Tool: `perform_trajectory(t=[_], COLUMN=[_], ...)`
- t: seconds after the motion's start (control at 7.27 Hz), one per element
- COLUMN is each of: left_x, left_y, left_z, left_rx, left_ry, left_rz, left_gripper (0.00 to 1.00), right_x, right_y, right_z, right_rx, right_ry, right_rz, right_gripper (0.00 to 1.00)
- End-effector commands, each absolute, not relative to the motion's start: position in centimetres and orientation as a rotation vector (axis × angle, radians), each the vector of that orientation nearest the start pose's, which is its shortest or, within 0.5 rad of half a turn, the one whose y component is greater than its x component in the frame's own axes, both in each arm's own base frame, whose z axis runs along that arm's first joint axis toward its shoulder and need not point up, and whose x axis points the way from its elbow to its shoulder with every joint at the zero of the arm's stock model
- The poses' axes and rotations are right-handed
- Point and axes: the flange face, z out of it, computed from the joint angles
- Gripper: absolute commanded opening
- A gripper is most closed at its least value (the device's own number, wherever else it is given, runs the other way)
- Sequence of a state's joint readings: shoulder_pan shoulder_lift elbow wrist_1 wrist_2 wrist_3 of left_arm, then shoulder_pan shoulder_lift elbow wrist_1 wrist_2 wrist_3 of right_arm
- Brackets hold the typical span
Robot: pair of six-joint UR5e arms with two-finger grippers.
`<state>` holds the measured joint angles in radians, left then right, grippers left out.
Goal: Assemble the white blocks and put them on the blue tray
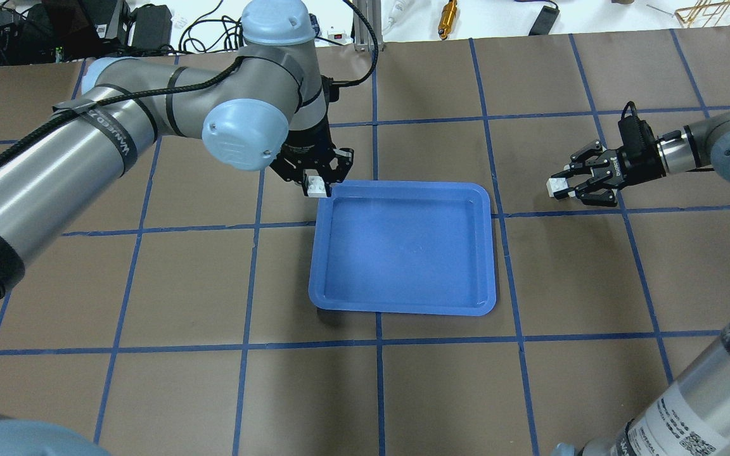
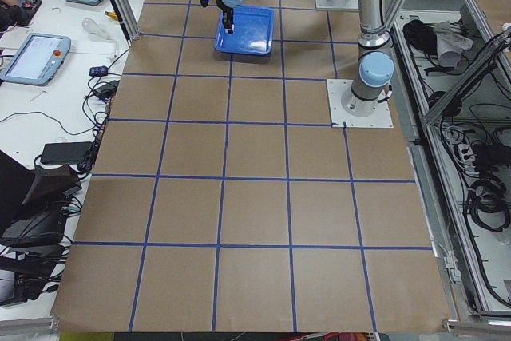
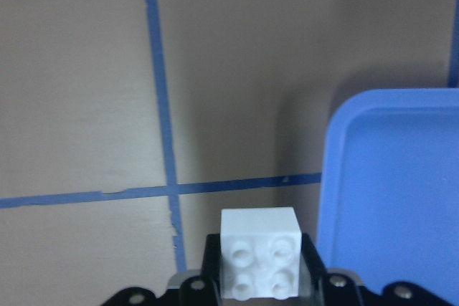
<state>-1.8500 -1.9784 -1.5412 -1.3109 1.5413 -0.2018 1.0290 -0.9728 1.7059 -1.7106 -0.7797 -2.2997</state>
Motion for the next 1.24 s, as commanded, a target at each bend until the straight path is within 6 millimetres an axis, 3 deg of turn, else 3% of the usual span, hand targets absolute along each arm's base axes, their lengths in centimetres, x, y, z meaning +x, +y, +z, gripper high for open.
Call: perform_trajectory(t=[0.0, 0.28, 0.55, 0.83, 1.1], left_x=[-34.8, -37.3, -38.6, -39.6, -39.5], left_y=[-53.7, -53.4, -52.6, -52.7, -52.2], left_z=[27.8, 25.4, 22.0, 19.7, 18.0], left_rx=[0.13, 0.186, 0.213, 0.229, 0.225], left_ry=[3.142, 3.17, 3.183, 3.211, 3.201], left_rz=[0.25, 0.232, 0.287, 0.277, 0.32], left_gripper=[0.0, 0.0, 0.0, 0.0, 0.0], right_x=[-8.8, -5.5, 0.6, 3.7, 6.7], right_y=[-57.6, -52.6, -48.6, -46.0, -46.0], right_z=[18.0, 22.1, 21.6, 18.9, 18.1], right_rx=[-1.609, -1.565, -1.59, -1.63, -1.596], right_ry=[1.677, 1.73, 1.675, 1.645, 1.682], right_rz=[-0.83, -0.81, -0.843, -0.855, -0.919], right_gripper=[0.0, 0.0, 0.0, 0.0, 0.0])
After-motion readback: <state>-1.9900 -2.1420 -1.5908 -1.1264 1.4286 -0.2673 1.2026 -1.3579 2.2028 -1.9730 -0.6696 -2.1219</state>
